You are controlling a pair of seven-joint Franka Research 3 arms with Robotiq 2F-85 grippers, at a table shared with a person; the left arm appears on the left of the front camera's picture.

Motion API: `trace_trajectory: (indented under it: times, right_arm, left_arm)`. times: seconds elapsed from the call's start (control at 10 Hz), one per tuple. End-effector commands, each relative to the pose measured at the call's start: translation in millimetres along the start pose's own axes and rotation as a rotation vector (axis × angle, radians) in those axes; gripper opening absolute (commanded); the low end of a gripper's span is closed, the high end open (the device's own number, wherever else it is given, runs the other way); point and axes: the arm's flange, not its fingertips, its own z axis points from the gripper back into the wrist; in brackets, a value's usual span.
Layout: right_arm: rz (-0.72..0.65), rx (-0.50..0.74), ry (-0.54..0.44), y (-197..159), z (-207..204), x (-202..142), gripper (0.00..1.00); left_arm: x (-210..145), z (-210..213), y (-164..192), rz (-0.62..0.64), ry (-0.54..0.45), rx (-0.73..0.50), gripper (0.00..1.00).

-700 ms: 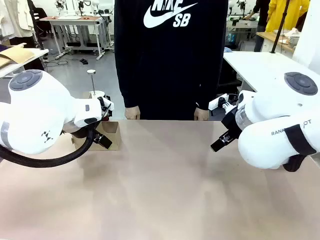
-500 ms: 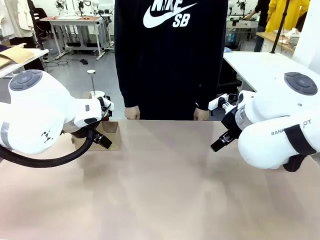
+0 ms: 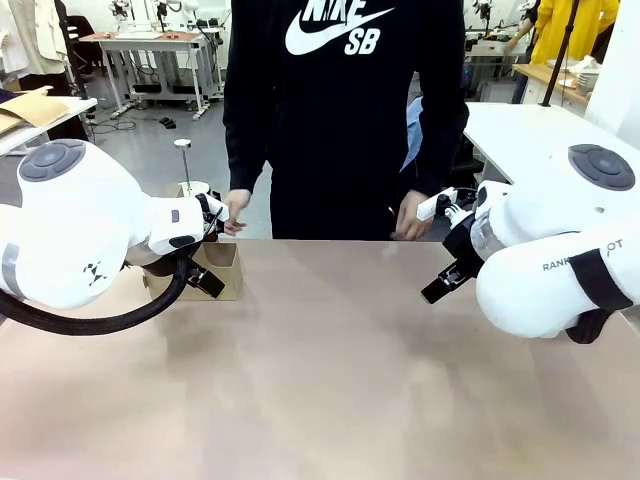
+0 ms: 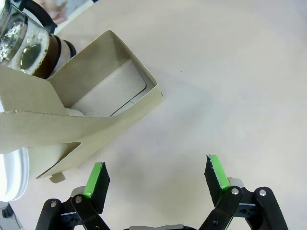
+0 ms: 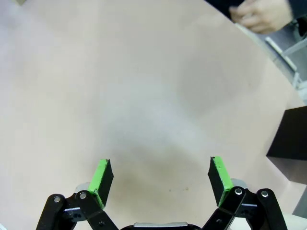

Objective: Pour a drink into a cup and package it in a carrier.
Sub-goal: Pick up the 600 ml Paper Cup and place it in the middle top area of the table.

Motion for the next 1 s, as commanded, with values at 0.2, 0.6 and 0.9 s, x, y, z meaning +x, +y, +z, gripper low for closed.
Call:
trace_trajectory:
  times: [0.2,0.6,0.9]
  right_arm:
    - [-0.001,0.000,-0.001,-0.1,0.1,0.0,1.00]
    - [-0.040,0.000,-0.007,-46.3,38.1,46.1,1.00]
    - [-0.055,0.121,0.001,-136.0,99.3,96.5,1.00]
  left_arm:
    - [-0.3,0.0,1.0,0.002,0.000,0.000,1.00]
    - [-0.3,0.0,1.0,0.002,0.000,0.000,1.00]
    - [-0.3,0.0,1.0,0.002,0.000,0.000,1.00]
